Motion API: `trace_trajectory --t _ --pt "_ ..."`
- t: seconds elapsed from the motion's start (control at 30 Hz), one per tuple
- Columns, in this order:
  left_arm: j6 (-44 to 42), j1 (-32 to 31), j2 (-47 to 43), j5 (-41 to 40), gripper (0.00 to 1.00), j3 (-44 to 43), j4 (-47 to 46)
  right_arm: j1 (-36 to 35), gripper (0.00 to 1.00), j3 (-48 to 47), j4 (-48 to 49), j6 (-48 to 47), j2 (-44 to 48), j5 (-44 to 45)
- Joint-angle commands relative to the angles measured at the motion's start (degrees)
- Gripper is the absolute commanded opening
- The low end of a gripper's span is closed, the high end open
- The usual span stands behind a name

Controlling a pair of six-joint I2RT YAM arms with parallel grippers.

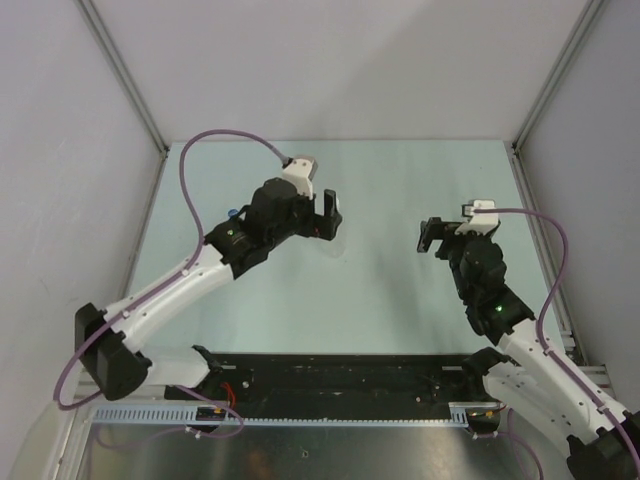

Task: Screw on the bottle caps
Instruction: Reset both arms

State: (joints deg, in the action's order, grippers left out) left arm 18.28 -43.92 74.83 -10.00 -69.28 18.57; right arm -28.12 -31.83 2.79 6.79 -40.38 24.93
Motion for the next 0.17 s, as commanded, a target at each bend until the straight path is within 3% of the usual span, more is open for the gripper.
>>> trace_trajectory --t 0.0,0.13 --pt "3.3 -0.4 -5.6 -0.5 1.00 3.7 -0.6 -0.1 1.00 -2.3 -0.7 2.2 0.4 3.0" --pt "3.8 -0.4 -8.5 -1.1 0.99 5.5 -0.7 -0.1 0.99 -2.2 -0.7 2.3 0.4 3.1"
